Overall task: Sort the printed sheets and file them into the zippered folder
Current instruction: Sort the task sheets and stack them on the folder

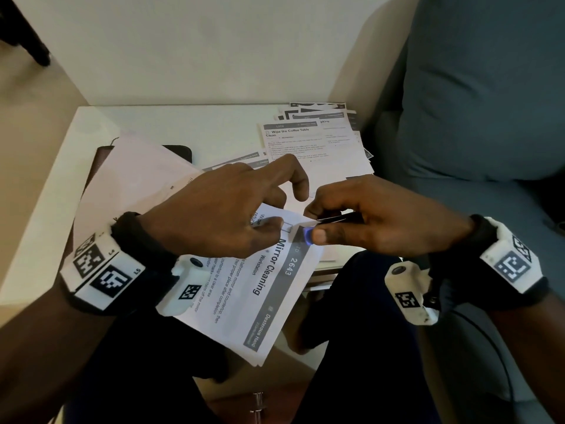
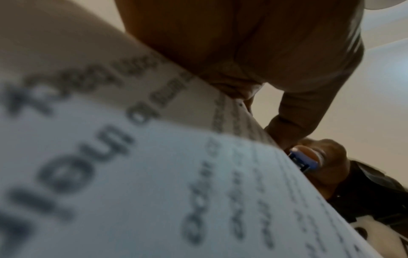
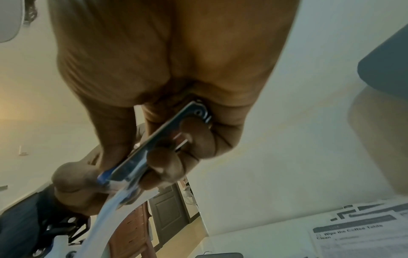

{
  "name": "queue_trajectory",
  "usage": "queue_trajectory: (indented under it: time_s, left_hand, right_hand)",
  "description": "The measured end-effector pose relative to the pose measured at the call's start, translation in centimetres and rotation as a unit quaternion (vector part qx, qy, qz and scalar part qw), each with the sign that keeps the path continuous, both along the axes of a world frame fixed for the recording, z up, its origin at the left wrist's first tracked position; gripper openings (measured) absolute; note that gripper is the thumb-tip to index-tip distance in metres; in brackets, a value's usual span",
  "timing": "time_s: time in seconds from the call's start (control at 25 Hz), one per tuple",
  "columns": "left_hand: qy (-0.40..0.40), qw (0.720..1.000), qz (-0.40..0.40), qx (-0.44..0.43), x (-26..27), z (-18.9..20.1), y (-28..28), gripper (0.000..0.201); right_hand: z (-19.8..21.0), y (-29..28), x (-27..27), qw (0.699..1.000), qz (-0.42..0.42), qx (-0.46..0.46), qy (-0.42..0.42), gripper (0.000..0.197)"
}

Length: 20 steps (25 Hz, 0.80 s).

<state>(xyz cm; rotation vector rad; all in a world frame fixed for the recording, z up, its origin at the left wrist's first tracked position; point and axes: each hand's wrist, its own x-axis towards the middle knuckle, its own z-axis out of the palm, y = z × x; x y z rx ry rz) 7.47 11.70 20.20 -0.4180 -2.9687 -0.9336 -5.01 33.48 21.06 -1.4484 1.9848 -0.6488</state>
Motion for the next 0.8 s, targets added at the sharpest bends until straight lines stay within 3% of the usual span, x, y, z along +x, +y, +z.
queue_trajectory:
  time_s: [0.2,0.36,0.56,0.8]
  left_hand:
    - [0.003,1.0,0.0,0.007,0.0,0.0,-0.1,0.042]
    - [-0.005,1.0,-0.004,0.015,0.2,-0.4,-0.3,0.042]
    - [-0.002,1.0,-0.022,-0.006,0.2,-0.4,-0.2,0.042]
    - [0.009,1.0,-0.009,0.004,0.4,0.0,-0.6,0.044]
  right_hand:
    - [-0.8,0.2,-0.4,0.998,-0.031,0.006,-0.057,0.029]
    - [-0.9,0.4,-0.4,0.996,-0.025,0.005,-0.081,0.04]
    - [-0.4,-0.8,-0.6,0.999,0.015,0.025,-0.023,0.031]
    - [-0.8,-0.9,-0.7,0.999,0.038,-0.034,0.018,0.023]
